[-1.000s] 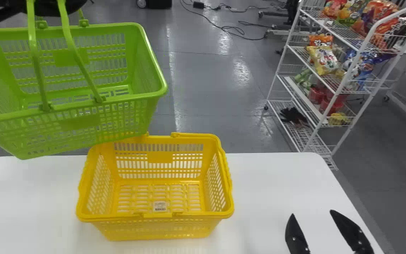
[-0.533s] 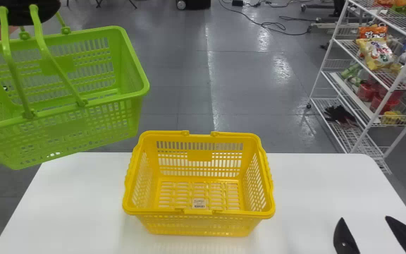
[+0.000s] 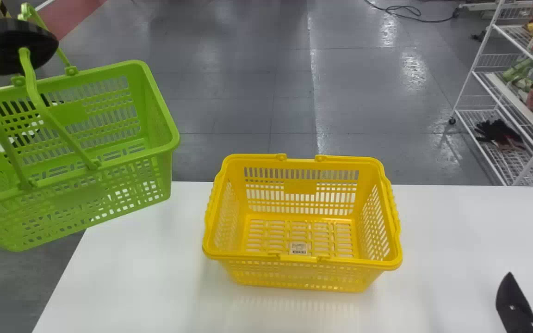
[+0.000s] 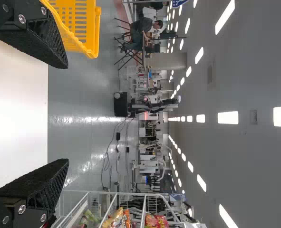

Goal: Grasp handle with right gripper to insert into left gripper then lift and swing left to center

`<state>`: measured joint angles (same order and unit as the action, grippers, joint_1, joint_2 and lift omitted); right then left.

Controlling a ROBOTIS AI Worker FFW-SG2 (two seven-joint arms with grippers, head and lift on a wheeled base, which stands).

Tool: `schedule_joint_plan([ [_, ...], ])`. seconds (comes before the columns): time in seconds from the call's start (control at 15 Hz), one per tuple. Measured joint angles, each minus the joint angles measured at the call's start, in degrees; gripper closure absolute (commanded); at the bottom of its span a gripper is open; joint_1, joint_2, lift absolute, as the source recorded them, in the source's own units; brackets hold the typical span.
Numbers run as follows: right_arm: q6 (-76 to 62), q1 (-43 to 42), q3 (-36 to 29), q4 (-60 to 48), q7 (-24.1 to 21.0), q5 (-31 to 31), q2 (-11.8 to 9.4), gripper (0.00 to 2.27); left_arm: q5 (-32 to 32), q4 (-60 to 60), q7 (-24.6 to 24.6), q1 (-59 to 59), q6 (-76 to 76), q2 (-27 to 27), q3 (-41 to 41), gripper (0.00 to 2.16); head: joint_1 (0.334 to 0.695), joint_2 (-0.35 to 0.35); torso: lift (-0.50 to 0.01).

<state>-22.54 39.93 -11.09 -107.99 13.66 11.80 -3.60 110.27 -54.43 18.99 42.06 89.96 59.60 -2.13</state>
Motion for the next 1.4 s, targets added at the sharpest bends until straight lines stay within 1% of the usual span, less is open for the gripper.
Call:
schedule_joint_plan([
  [0.2, 0.0, -0.43, -0.36, 0.8, 0.33, 0.55, -0.01, 0.11, 1.33, -3.93, -0.04, -10.44, 0.0, 1.53, 7.79, 1.94, 0.695, 0.131, -0.093],
  [0.47, 0.0, -1.0, -0.42, 1.37, 0.53, 0.59, -0.1, 0.11, 3.05, -15.66, -0.8, -33.66, 0.0, 1.59, 26.83, 1.94, 0.695, 0.148, -0.093],
  [0.53, 0.02, -1.13, -0.42, 1.4, 0.57, 0.59, -0.12, 0.11, 3.79, -17.82, -0.81, -38.21, 0.0, 1.14, 30.44, 1.94, 0.695, 0.15, -0.093],
  [0.73, 0.27, -1.55, -0.42, 1.54, 0.57, 0.59, -0.3, 0.11, 5.4, -26.04, -0.94, -53.13, 0.0, -2.68, 42.61, 1.94, 0.695, 0.153, -0.093],
  [0.93, 0.53, -1.84, -0.42, 1.65, 0.67, 0.59, -0.4, 0.11, 6.59, -34.67, -1.46, -64.33, 0.0, -7.51, 51.19, 1.94, 0.695, 0.144, -0.093],
  [1.13, 0.69, -2.07, -0.42, 1.89, 0.8, 0.59, -0.54, 0.11, 8.46, -42.73, -2.28, -72.18, 0.0, -12.28, 56.37, 1.94, 0.695, 0.117, -0.093],
  [1.27, 0.77, -2.2, -0.42, 1.97, 0.86, 0.59, -0.66, 0.11, 9.21, -48.16, -2.73, -76.16, 0.0, -15.89, 58.3, 1.94, 0.695, 0.092, -0.093],
  [1.4, 0.9, -2.33, -0.42, 2.0, 0.92, 0.73, -0.88, 0.11, 9.83, -53.48, -3.96, -79.17, 0.0, -19.2, 59.34, 1.94, 0.695, 0.043, -0.093],
])
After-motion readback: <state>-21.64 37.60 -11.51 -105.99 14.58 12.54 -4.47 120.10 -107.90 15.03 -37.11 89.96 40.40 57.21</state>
